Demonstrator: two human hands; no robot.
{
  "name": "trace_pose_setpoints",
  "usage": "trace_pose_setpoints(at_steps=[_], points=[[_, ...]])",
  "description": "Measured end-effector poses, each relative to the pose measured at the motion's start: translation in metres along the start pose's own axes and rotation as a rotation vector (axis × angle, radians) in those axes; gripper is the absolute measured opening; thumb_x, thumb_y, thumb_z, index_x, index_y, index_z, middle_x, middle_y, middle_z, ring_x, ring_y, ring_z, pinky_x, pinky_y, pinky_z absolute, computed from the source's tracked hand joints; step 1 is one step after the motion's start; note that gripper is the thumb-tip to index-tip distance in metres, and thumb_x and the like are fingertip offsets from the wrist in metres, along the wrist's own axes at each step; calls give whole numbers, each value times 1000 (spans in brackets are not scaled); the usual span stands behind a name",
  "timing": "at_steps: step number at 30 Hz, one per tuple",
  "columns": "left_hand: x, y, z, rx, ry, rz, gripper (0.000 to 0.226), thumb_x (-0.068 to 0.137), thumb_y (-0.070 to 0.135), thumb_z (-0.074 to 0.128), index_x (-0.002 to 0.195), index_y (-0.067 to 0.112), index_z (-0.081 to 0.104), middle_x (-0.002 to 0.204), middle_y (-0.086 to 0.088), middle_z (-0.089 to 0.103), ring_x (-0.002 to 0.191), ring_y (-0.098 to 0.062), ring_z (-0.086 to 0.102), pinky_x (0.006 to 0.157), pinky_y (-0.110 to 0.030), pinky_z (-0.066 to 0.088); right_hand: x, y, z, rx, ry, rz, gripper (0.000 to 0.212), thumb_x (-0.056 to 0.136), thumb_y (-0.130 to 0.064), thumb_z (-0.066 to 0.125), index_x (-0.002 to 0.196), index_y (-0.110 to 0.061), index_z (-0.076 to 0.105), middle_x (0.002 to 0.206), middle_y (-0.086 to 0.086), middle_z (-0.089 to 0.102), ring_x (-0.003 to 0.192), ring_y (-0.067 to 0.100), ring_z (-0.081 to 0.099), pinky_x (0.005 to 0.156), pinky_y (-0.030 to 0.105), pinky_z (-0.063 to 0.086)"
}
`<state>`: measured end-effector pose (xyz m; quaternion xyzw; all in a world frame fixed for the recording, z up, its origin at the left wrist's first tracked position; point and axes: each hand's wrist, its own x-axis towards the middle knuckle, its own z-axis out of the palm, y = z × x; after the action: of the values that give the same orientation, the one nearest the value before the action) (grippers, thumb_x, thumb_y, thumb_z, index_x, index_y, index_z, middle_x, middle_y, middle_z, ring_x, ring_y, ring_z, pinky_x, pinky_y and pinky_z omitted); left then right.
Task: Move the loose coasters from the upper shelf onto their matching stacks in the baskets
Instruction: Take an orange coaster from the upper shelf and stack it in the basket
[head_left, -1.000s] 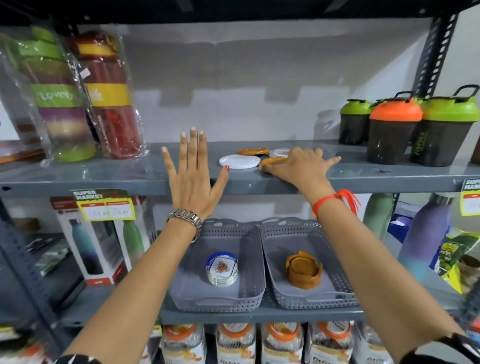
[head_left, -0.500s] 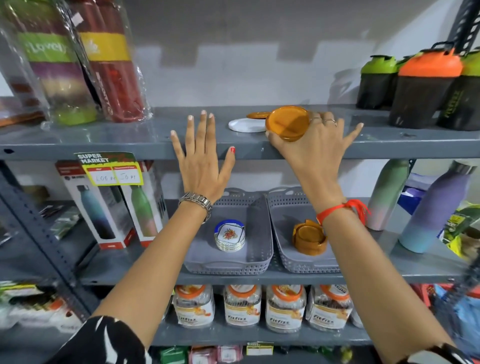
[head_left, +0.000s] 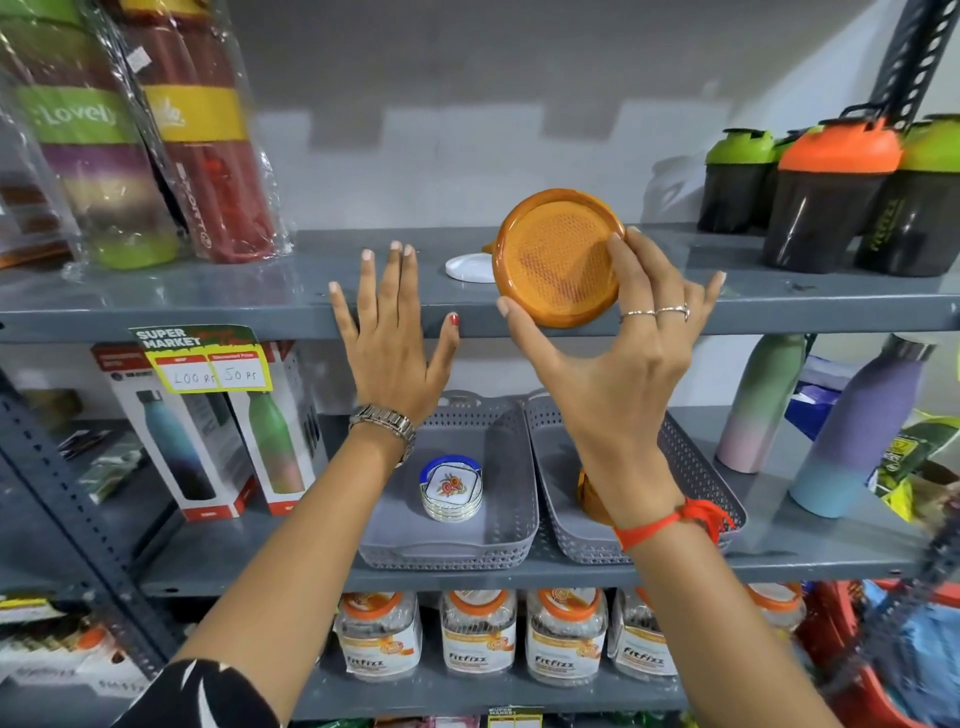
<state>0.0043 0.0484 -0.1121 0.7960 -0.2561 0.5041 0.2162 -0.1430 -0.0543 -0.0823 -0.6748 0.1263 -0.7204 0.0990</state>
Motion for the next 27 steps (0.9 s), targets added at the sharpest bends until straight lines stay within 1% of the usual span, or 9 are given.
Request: trace_pose_setpoints(at_steps=[6, 9, 14, 16, 18, 20, 22, 24, 27], points=[[0, 0, 1, 7, 18, 7, 68, 92, 50, 27, 145, 8, 24, 150, -5, 29, 140, -25, 18, 114, -44, -6, -12, 9, -5, 22, -57, 56, 74, 68, -59, 73, 113, 0, 66, 120, 15, 63, 107, 32, 62, 114, 52, 19], [0, -1, 2, 3, 37, 5, 67, 91, 48, 30, 145, 8, 25, 150, -5, 30, 140, -25, 21, 114, -46, -3, -35, 30, -14, 9, -115, 118, 75, 71, -62, 69, 115, -1, 65, 122, 14, 63, 110, 32, 60, 115, 52, 21], [-3, 3, 4, -18, 70, -10, 68, 91, 45, 30, 144, 4, 23, 151, -8, 27, 140, -26, 18, 114, -41, -10, -87, 78, -21, -65, -253, 272, 72, 66, -58, 70, 112, -3, 66, 123, 16, 62, 116, 30, 53, 115, 52, 24], [-4, 4, 6, -17, 88, 0, 65, 92, 43, 30, 144, 4, 24, 150, -9, 28, 140, -27, 18, 114, -42, -8, -104, 96, -20, -125, -348, 371, 74, 66, -59, 68, 112, -2, 67, 124, 17, 62, 122, 26, 43, 114, 55, 25], [-5, 4, 8, -16, 106, 10, 64, 92, 42, 30, 143, 4, 26, 150, -9, 29, 139, -28, 20, 114, -41, -8, -116, 118, -16, -197, -486, 499, 73, 67, -59, 72, 113, -3, 66, 127, 17, 60, 127, 31, 39, 116, 51, 22], [-4, 3, 9, -7, 123, 17, 63, 92, 42, 30, 143, 4, 27, 149, -9, 31, 139, -28, 21, 115, -40, -7, -127, 144, -8, -312, -653, 567, 71, 67, -66, 67, 107, -7, 68, 121, 16, 64, 119, 34, 46, 112, 46, 27], [-4, 2, 11, 0, 137, 21, 63, 92, 42, 30, 142, 3, 28, 148, -9, 32, 138, -27, 22, 115, -40, -6, -136, 167, 3, -458, -799, 583, 75, 62, -75, 55, 95, -10, 69, 105, 15, 70, 102, 34, 54, 102, 45, 34], [-5, 2, 12, 6, 147, 22, 63, 93, 43, 29, 143, 4, 28, 148, -8, 33, 138, -27, 23, 115, -40, -4, -144, 184, 13, -551, -908, 610, 73, 62, -71, 61, 94, -6, 70, 99, 19, 71, 100, 38, 57, 104, 51, 34], [-6, 2, 14, 13, 164, 17, 64, 93, 44, 28, 142, 3, 28, 148, -9, 33, 138, -26, 23, 115, -39, -4, -151, 198, 23, -593, -1046, 661, 64, 70, -55, 73, 102, -1, 68, 108, 23, 68, 115, 41, 51, 113, 57, 22]])
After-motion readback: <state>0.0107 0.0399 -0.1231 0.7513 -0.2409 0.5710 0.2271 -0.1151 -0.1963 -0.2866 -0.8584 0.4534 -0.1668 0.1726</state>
